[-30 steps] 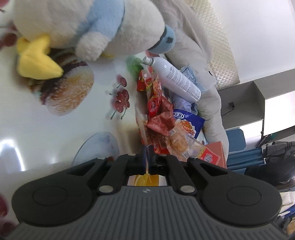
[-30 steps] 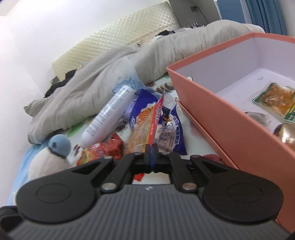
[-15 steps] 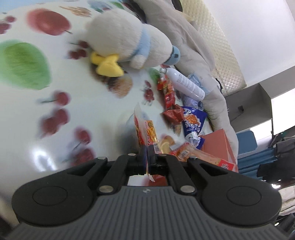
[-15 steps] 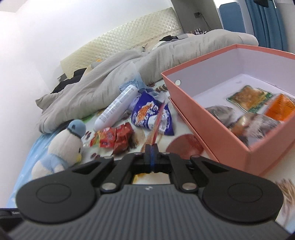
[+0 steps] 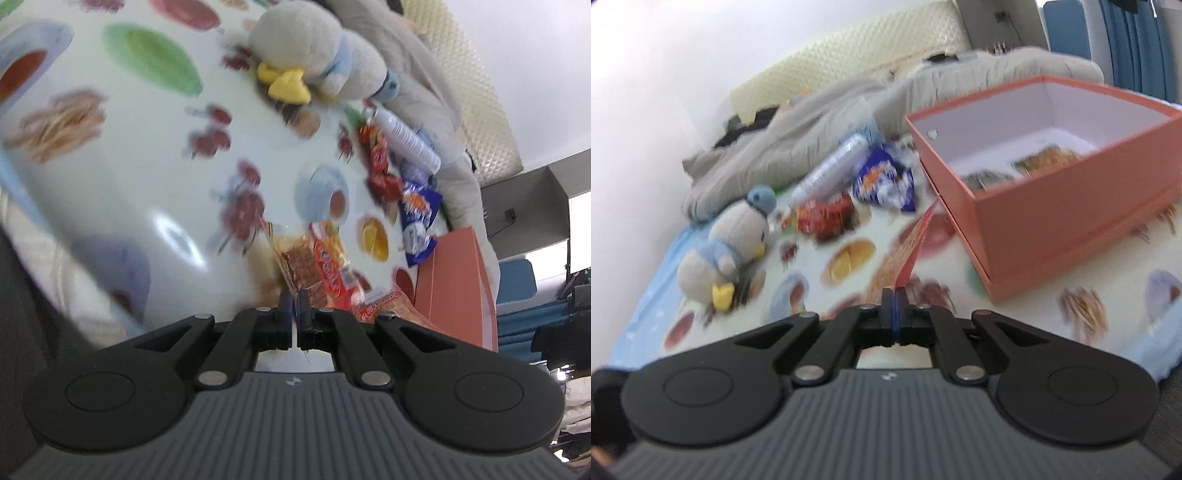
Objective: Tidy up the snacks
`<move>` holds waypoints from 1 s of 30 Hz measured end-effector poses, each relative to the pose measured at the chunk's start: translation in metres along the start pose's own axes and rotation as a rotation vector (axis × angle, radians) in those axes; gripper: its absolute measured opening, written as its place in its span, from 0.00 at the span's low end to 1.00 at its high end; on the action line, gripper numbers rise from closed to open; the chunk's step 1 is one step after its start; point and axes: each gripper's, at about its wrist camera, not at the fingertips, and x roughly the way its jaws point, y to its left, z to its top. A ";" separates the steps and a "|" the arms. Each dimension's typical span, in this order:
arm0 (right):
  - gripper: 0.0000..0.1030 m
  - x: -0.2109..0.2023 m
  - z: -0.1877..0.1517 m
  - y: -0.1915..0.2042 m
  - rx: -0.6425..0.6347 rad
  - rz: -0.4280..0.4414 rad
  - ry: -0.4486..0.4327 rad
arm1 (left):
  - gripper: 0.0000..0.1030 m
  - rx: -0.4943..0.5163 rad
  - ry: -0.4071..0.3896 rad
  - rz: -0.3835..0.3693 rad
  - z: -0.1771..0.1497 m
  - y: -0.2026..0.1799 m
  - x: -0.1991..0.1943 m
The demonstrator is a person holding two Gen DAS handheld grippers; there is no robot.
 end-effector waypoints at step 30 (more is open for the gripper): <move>0.80 -0.036 -0.011 -0.043 -0.209 0.109 0.175 | 0.82 0.635 0.100 0.132 -0.008 -0.063 -0.009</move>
